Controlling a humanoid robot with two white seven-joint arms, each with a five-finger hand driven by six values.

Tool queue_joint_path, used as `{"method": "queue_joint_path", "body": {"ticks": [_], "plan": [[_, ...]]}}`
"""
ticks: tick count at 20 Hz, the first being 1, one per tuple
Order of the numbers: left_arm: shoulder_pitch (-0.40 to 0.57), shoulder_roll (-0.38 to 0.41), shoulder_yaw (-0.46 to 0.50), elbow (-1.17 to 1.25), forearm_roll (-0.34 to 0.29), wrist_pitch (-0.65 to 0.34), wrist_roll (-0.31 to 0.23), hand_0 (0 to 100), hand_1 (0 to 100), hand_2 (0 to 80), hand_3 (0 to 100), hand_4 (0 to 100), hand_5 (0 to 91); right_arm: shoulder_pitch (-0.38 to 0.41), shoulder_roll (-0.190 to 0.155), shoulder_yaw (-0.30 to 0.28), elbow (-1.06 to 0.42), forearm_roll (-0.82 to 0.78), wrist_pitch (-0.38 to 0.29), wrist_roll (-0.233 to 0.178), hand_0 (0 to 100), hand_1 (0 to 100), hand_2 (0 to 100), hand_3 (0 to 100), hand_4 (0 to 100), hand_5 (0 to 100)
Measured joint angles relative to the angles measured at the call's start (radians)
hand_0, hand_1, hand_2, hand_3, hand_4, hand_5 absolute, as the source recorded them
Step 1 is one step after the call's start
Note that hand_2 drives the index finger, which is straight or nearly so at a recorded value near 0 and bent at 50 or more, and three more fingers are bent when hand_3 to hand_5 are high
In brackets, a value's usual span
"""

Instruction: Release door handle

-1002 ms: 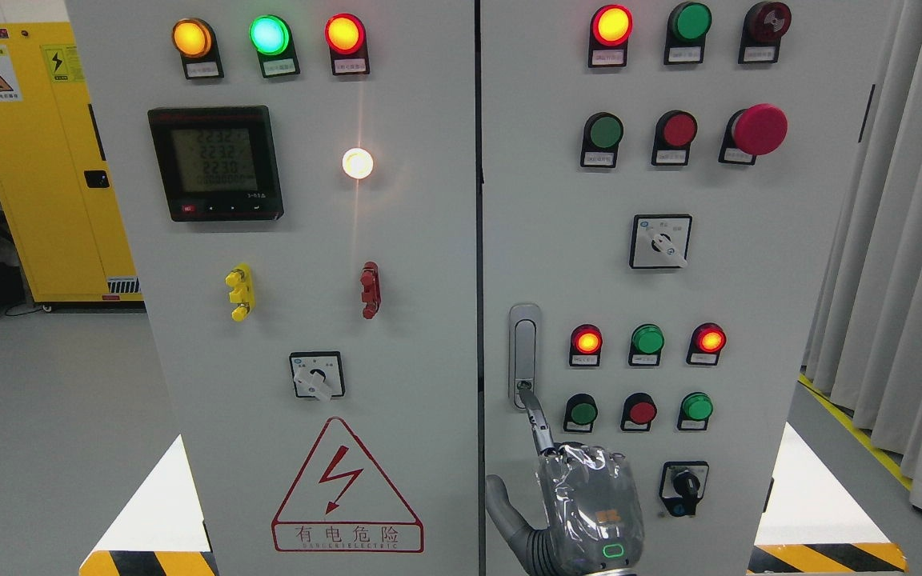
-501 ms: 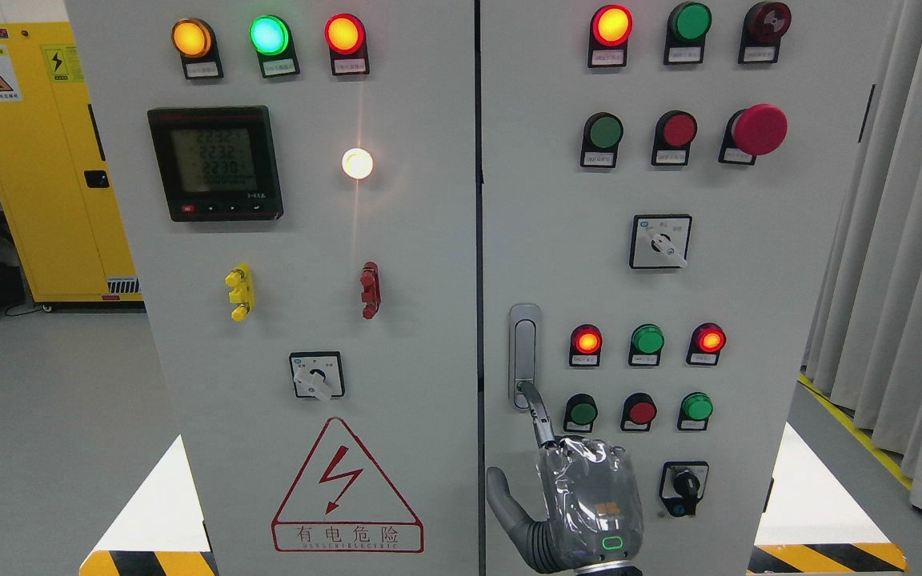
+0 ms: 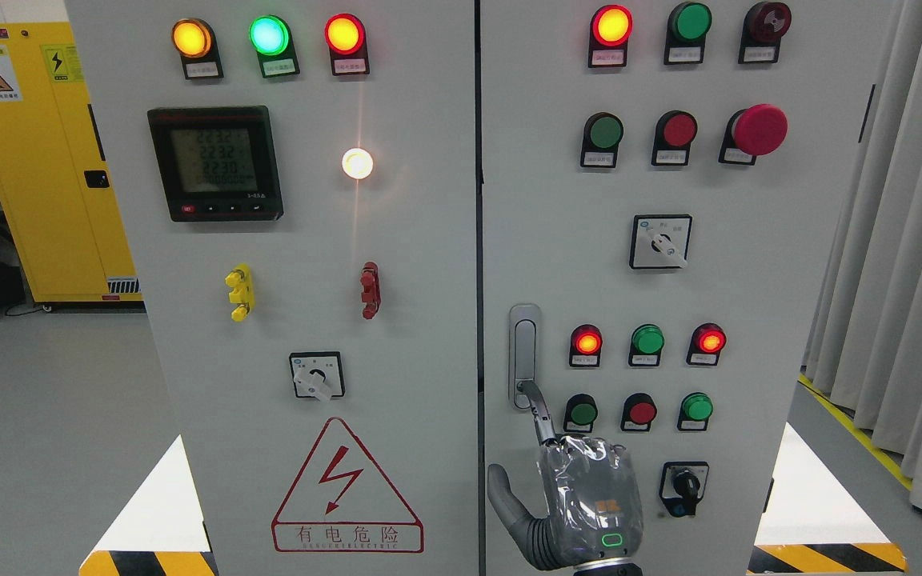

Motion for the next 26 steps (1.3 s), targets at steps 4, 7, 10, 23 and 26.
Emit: {"method": "queue_joint_path", "body": {"ticks": [4, 7, 10, 23, 26], "plan": [[0.0, 0.0, 0.0, 0.0, 0.0, 0.0, 0.0, 12, 56, 0.0, 0, 0, 0.0, -0.001, 0.0, 0.0, 0.003, -0.001, 0.0, -0.001, 48, 37, 0, 100, 99, 100], [0.0, 0.0, 0.0, 0.0, 0.0, 0.0, 0.0, 12, 56, 0.0, 0, 0, 0.0, -0.001, 0.001, 0.0, 0.006, -0.001, 0.0, 0.0, 48, 38, 0, 100, 99, 100], [0.0, 0.0, 0.0, 0.0, 0.0, 0.0, 0.0, 12, 56, 0.0, 0, 0, 0.0, -0.002, 0.001, 0.0, 0.008, -0.001, 0.002, 0.002, 49, 38, 0, 100, 99, 100], [0.0, 0.0, 0.0, 0.0, 0.0, 0.0, 0.0, 12, 56, 0.0, 0, 0, 0.0, 0.001, 0.001, 0.003, 0.012, -0.002, 0.015, 0.006, 50, 38, 0, 100, 100, 100], [0.0, 0.0, 0.0, 0.0, 0.0, 0.0, 0.0, 12, 56, 0.0, 0, 0, 0.0, 0.002, 0.002, 0.003, 0.012, -0.003, 0.016, 0.006, 50, 38, 0, 100, 100, 100]]}}
